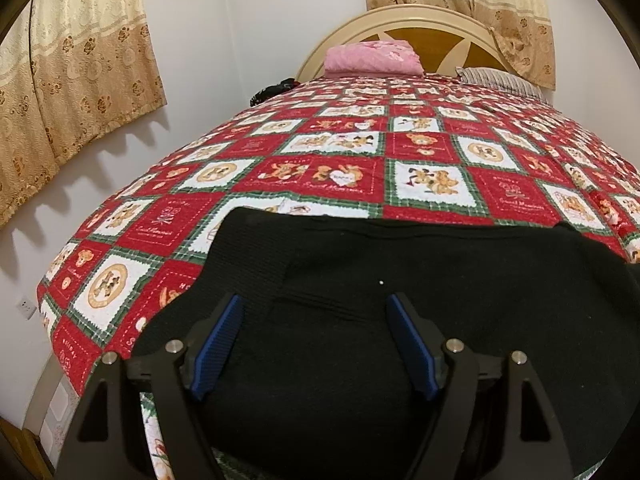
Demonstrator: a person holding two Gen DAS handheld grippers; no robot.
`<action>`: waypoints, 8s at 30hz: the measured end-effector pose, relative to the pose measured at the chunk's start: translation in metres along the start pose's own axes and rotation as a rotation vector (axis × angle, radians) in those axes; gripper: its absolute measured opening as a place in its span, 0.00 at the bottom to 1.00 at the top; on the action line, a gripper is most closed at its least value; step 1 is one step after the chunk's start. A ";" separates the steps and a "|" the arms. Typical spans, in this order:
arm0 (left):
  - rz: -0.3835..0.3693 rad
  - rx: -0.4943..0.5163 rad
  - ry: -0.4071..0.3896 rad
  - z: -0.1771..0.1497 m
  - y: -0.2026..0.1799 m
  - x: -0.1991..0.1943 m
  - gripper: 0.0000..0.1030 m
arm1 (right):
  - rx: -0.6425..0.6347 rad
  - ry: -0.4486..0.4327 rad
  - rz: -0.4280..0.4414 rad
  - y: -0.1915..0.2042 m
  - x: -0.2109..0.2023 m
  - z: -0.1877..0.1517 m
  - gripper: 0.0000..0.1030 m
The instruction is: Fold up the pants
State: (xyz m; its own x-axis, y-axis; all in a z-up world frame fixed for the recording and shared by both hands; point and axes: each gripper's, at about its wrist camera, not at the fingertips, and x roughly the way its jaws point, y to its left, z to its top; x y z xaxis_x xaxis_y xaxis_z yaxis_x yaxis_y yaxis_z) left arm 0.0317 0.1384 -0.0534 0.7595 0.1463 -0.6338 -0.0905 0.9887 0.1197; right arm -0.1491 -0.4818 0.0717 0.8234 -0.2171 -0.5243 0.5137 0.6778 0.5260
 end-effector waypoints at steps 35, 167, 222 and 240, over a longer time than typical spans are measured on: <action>-0.090 -0.037 -0.010 0.015 0.000 -0.039 0.92 | -0.005 0.247 0.134 0.014 -0.011 -0.125 0.63; -0.280 -0.061 0.071 0.011 -0.011 -0.026 0.94 | -0.905 0.151 0.330 0.218 0.017 -0.245 0.14; -0.608 0.334 0.047 -0.003 -0.213 -0.073 0.94 | -0.375 0.226 0.297 0.092 0.085 -0.150 0.21; -0.422 0.082 0.030 -0.006 -0.060 -0.066 0.94 | -0.635 0.302 0.364 0.131 0.038 -0.221 0.21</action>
State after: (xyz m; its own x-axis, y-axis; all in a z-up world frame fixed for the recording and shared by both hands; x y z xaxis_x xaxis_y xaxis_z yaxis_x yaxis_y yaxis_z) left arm -0.0172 0.0691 -0.0232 0.7001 -0.2682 -0.6618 0.2765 0.9563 -0.0950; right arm -0.1040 -0.2460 -0.0268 0.7656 0.2333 -0.5995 -0.0860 0.9607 0.2641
